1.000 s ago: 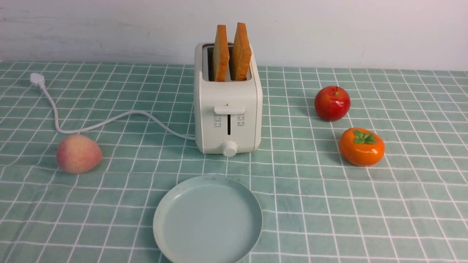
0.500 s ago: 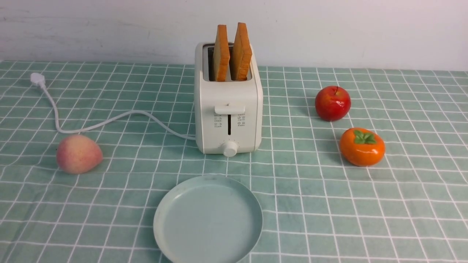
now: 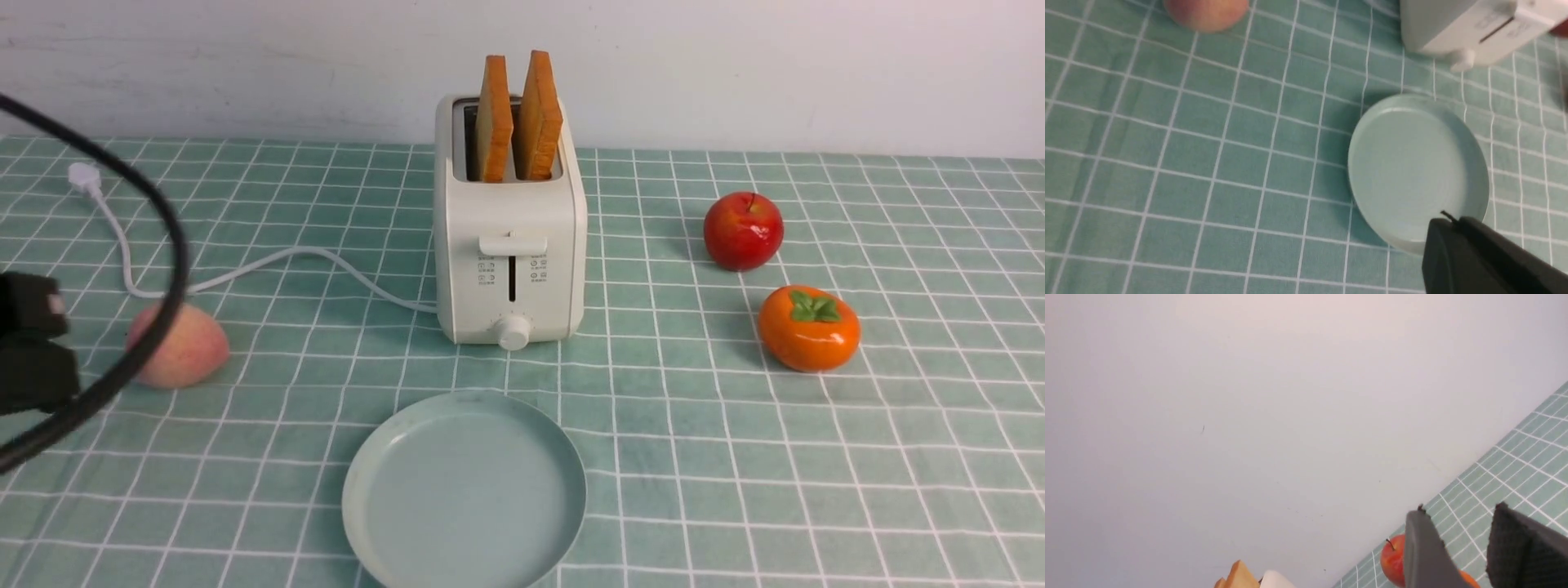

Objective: Take toasted bread from bread machine on blue coffee table place on plate.
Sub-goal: 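Reach for a toast slice standing in the toaster with the left gripper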

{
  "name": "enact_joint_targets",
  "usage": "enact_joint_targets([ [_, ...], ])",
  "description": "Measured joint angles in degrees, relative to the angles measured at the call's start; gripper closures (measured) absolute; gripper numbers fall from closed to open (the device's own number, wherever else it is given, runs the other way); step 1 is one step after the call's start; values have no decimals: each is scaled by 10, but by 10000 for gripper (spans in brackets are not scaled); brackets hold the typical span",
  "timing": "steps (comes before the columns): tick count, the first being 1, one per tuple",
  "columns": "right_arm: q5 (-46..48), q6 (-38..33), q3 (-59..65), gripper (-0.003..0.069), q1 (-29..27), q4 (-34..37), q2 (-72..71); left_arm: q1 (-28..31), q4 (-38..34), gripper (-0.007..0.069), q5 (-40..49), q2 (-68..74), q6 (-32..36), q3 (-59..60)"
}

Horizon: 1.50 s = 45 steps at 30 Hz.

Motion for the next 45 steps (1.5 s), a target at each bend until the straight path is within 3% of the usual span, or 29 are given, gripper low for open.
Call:
enact_joint_targets([
  [3,53,11,-26,445,3,-6,0,0,-48,638,-11,61,53,-12],
  [5,145,14,-75,476,9,-18,3,0,-80,638,-16,98,75,-28],
  [10,402,3,-257,634,16,-62,130,-7,-102,638,-6,184,87,-127],
  [12,462,-16,-293,663,18,-68,179,-20,-96,638,-5,202,85,-152],
  [14,572,-81,-372,678,21,-73,279,-72,-57,638,-7,254,63,-218],
  [18,654,-189,-401,678,22,-73,376,-146,26,638,-19,328,14,-293],
  [23,659,-222,-386,675,22,-68,403,-173,93,638,-70,416,-76,-405],
  [28,612,-223,-359,673,22,-67,391,-173,110,617,-137,485,-88,-477],
  [33,565,-224,-331,669,22,-59,385,-181,111,480,-176,543,-85,-508],
  [35,541,-224,-315,669,22,-49,383,-184,111,360,-204,568,-76,-511],
  [39,519,-224,-306,667,22,-39,383,-184,108,192,-241,594,-66,-511],
  [40,518,-224,-306,667,22,-39,383,-184,108,192,-243,595,-65,-511],
  [42,509,-224,-301,666,22,-38,383,-184,101,109,-273,606,-65,-511],
  [45,509,-224,-300,666,22,-38,383,-184,100,78,-294,616,-65,-512],
])
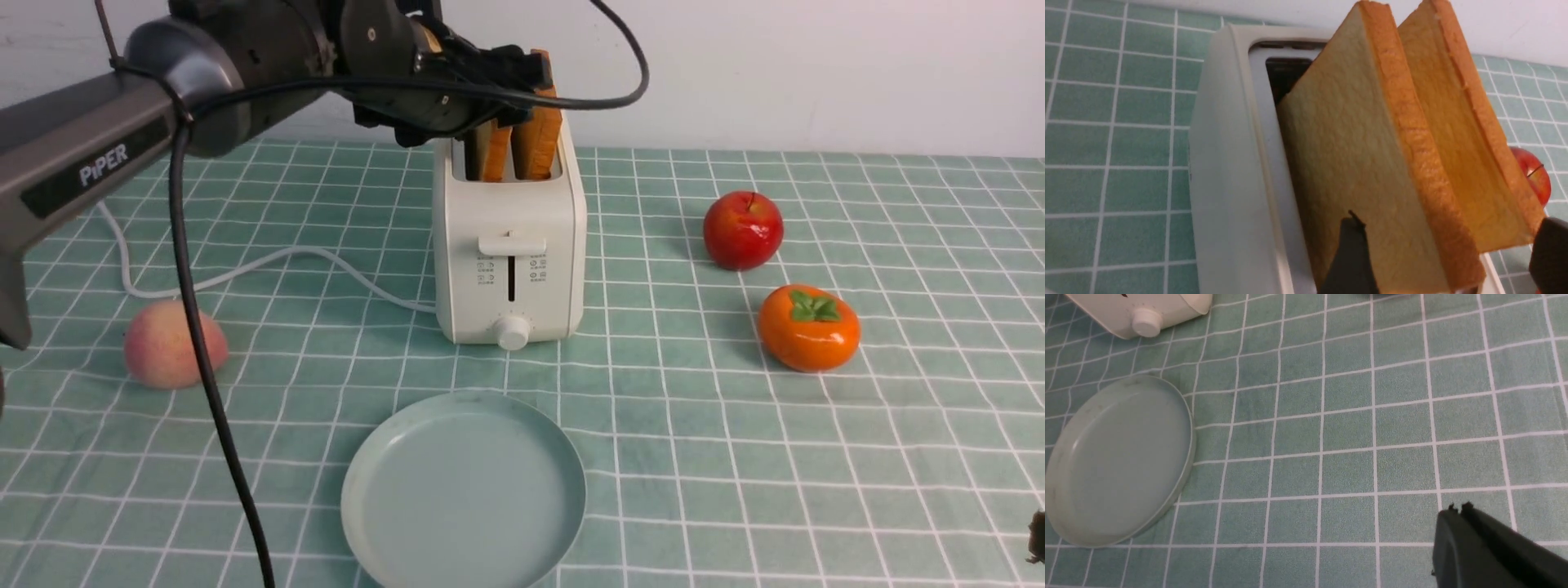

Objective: Take toasted bread from bread machine on blue coffee table place on plate.
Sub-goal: 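Reach for a toast slice standing in the toaster with the left gripper, then place the slice of bread on the plate with the left gripper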

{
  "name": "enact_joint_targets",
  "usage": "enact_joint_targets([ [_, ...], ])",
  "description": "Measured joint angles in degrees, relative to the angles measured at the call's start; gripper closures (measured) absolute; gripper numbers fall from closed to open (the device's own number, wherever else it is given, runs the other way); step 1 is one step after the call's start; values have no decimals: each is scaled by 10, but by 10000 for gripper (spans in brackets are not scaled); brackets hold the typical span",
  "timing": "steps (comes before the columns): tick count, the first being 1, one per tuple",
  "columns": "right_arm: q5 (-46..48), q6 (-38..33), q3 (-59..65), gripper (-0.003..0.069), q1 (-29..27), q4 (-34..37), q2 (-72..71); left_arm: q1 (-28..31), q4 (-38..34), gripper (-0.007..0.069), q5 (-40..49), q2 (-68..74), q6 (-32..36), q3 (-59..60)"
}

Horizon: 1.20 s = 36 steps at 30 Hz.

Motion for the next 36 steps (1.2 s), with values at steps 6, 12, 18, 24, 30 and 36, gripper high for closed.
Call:
enact_joint_targets([
  [6,-10,1,0,661,0,2,0,0,27,212,-20,32,0,-1],
  [12,-12,1,0,659,0,2,0,0,81,567,24,-5,0,-1],
  [18,-12,1,0,657,0,2,0,0,98,547,110,-124,0,-1],
  [24,-12,1,0,654,0,2,0,0,98,547,264,-245,11,18],
  [30,-12,1,0,650,0,3,0,0,40,547,326,-300,68,146],
  [36,-12,0,0,642,0,39,0,0,-165,547,250,-307,172,381],
])
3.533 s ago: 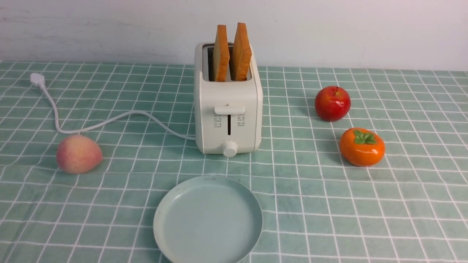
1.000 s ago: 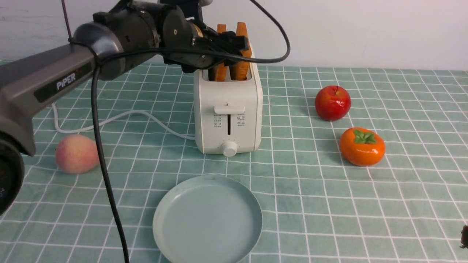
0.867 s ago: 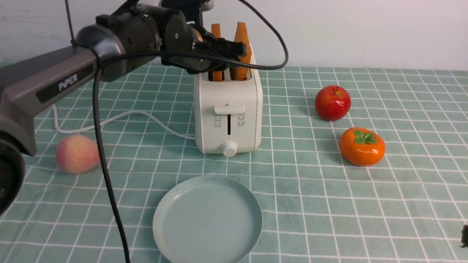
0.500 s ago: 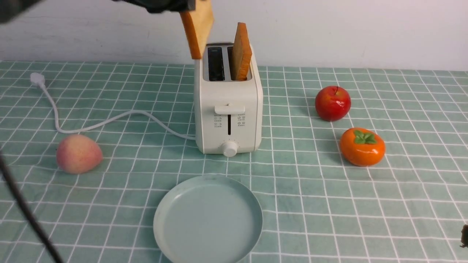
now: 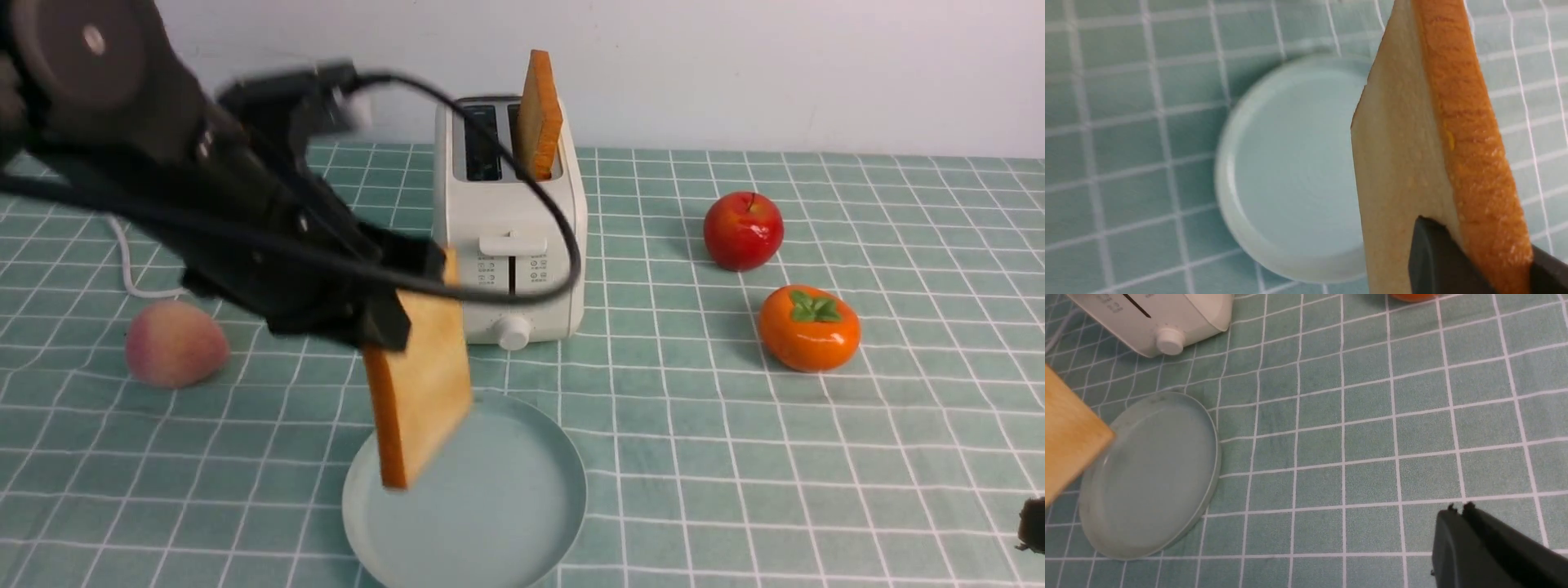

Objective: Take toasted bread from bread machine on blue coffee table place on plate.
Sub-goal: 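Place the slice of bread on the plate with the left gripper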

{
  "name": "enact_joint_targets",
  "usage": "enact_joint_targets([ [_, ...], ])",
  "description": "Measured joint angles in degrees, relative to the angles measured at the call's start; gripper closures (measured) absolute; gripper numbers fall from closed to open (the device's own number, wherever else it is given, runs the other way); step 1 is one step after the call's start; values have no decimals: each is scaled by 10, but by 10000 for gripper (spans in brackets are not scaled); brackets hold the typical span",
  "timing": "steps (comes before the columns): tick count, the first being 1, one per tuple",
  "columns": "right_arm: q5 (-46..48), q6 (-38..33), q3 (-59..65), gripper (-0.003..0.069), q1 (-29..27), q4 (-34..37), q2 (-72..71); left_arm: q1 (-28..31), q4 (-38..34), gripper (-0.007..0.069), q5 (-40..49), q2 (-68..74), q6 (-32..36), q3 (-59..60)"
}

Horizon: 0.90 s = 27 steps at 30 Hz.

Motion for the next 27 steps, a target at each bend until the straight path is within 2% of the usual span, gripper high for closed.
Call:
enact_joint_targets([
  [2,0,0,0,642,0,2,0,0,-33,547,-16,7,34,21],
  [4,1,0,0,640,0,4,0,0,-95,547,-49,29,92,49],
  [7,8,0,0,639,0,4,0,0,-143,547,-80,53,114,54],
  [11,19,0,0,636,0,4,0,0,-175,547,-96,79,118,54],
  [17,20,0,0,631,0,4,0,0,-174,538,-96,98,120,54],
  [21,20,0,0,627,0,11,0,0,-149,457,-96,98,121,54],
  [22,20,0,0,627,0,17,0,0,-135,412,-96,98,122,54],
  [23,21,0,-1,626,0,33,0,0,-108,310,-89,98,122,54],
  [27,68,0,-39,614,0,50,8,0,-45,172,-61,91,112,49],
])
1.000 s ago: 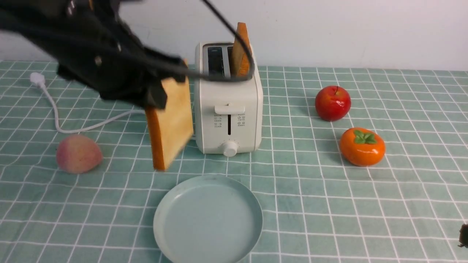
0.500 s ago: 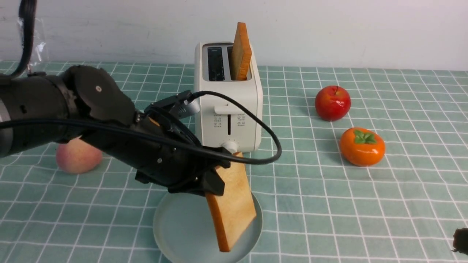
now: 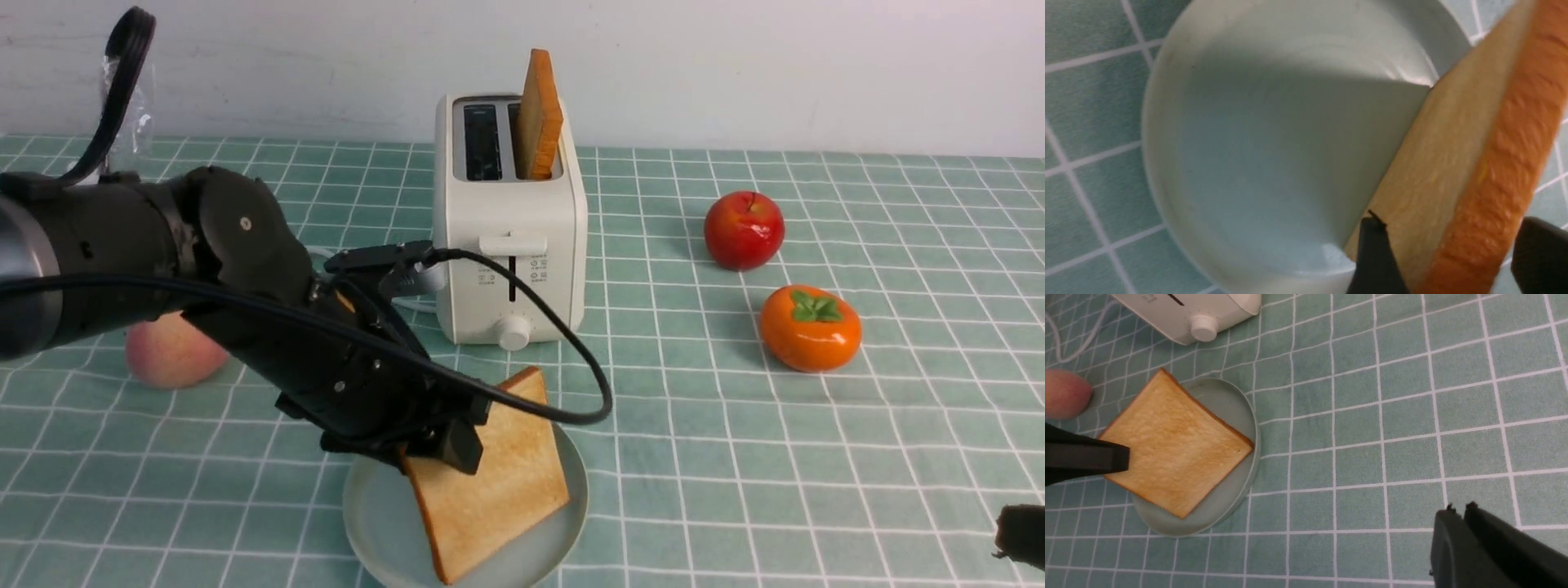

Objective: Take toasted bread from bread machine on blue coffee table place on plate.
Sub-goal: 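Place the slice of bread on the plate with the left gripper, then grasp the toast slice in the toaster and pull it up out of the slot with the right gripper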

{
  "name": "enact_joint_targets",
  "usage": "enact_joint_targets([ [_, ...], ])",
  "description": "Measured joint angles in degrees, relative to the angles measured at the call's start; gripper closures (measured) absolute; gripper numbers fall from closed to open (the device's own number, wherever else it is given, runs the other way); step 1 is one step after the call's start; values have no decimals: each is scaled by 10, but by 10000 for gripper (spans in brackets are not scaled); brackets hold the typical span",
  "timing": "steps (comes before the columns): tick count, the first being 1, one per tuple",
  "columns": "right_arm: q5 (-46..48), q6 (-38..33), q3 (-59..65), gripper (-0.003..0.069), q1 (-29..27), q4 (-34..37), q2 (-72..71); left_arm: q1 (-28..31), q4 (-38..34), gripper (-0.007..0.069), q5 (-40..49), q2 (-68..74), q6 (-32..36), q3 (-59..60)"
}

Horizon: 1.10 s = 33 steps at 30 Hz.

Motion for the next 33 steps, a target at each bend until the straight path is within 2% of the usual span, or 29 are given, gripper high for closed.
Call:
enact_joint_targets([
  [3,31,0,-49,595,0,1,22,0,61,138,29,-13,-38,-15],
  [8,52,0,-139,526,0,1,76,0,192,149,96,-33,-129,-45],
  [10,66,0,-201,469,0,4,125,0,268,188,134,-49,-186,-50],
  [14,106,-11,-288,379,0,44,213,0,337,354,182,-82,-245,-50],
  [15,114,-16,-298,375,1,47,218,0,338,366,183,-84,-246,-50],
  [16,140,-36,-335,346,4,69,256,0,345,453,189,-107,-253,-42],
  [17,147,-42,-345,333,6,75,267,0,345,492,189,-114,-255,-39],
  [18,168,-64,-398,293,26,96,321,0,344,610,179,-156,-259,-18],
  [19,172,-70,-419,277,37,100,348,0,342,636,172,-176,-259,-7],
  [24,164,-78,-521,203,100,93,447,0,330,638,131,-283,-263,54],
  [26,140,-78,-597,158,132,65,510,0,313,638,110,-348,-269,96],
  [30,102,-68,-732,95,160,17,631,0,256,638,92,-463,-274,168],
  [33,94,-66,-811,78,166,7,705,0,242,638,92,-530,-276,200],
])
